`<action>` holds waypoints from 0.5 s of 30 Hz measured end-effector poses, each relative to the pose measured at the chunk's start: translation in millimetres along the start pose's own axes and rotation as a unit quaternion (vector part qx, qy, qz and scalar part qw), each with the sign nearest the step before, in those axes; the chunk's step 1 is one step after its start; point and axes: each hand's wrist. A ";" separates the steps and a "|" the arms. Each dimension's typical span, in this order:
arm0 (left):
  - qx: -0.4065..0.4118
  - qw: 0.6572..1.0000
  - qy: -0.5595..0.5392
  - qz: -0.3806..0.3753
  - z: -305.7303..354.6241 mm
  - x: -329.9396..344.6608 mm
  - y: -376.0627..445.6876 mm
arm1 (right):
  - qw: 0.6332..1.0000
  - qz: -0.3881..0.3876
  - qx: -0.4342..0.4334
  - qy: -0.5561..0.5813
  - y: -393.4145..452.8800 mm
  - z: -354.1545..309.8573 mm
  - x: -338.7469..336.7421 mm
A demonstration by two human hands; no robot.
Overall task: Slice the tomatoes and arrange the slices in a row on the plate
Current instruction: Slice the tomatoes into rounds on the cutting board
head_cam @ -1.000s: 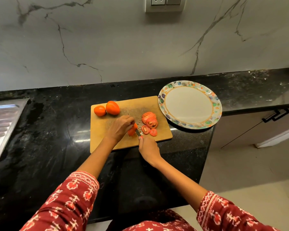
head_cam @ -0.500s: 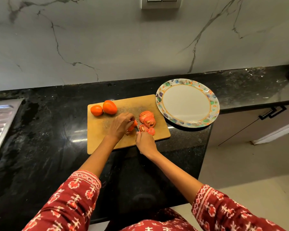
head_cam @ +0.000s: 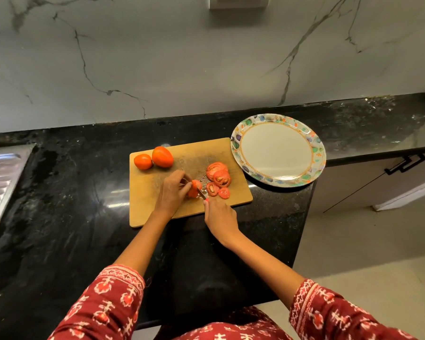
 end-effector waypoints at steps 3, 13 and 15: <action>-0.030 0.999 -0.019 0.014 -8.2 -4.2 -15.1 | 0.998 -0.005 -0.021 -0.053 -7.5 -2.5 6.2; 0.043 0.993 0.043 -0.103 -23.6 -20.5 -18.7 | 0.998 -0.019 -0.037 -0.037 -10.7 -12.1 1.7; 0.042 0.993 0.053 -0.099 -21.1 -20.5 -14.8 | 0.999 -0.022 -0.030 -0.015 -10.6 -13.9 -1.3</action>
Point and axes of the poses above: each hand's wrist, its own y-axis towards the middle knuckle, its own x-axis out of the palm, z = x × y, and after that the axes turned 1 degree about -z, right-handed
